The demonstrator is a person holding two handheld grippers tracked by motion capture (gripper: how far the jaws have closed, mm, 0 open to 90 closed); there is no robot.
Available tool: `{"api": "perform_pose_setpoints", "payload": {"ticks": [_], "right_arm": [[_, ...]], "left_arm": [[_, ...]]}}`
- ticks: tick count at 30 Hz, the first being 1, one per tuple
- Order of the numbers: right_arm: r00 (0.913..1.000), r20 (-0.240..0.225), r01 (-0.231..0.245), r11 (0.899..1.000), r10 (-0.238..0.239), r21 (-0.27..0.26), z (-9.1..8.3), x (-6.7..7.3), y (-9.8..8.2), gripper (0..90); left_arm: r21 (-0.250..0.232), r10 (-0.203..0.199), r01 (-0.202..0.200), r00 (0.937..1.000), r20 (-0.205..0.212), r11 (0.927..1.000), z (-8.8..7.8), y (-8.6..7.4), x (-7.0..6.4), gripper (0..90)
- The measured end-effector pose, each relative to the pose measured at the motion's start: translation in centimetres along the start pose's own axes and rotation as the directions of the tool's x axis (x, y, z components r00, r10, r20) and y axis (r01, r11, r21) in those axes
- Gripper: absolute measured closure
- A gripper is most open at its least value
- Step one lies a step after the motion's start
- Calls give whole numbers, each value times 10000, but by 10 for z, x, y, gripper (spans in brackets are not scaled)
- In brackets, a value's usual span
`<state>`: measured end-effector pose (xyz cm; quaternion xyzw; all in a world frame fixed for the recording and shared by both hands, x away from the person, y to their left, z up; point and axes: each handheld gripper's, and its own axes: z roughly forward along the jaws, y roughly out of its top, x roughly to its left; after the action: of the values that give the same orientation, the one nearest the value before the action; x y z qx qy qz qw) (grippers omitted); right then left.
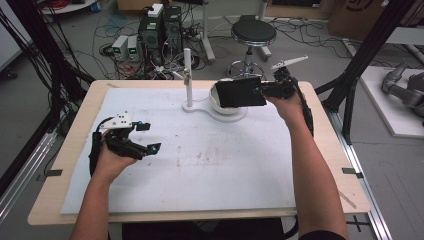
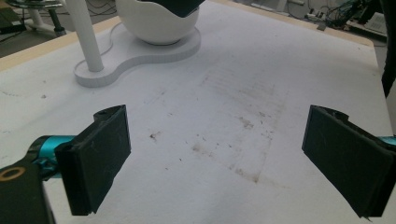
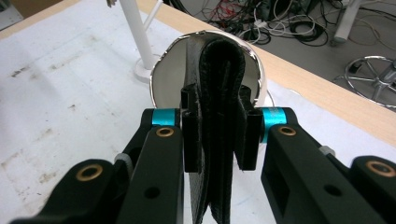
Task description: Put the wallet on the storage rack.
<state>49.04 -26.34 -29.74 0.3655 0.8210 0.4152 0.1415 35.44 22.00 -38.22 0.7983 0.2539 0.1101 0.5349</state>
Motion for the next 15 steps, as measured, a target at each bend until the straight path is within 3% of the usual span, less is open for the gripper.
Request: {"api": "perform_pose_setpoints", "payload": {"ticks": [4,15], "right_arm": [[10000,4,-44,9999,43,95,0,-1,2,775],[9999,99,-45,9948,35,1015,2,-4,21,776]], "left_arm": [[10,-36,36,10000,-9,10000,1,0,-1,79],[-52,-8,8,10000,82,10000,2,2,-2,79]]}}
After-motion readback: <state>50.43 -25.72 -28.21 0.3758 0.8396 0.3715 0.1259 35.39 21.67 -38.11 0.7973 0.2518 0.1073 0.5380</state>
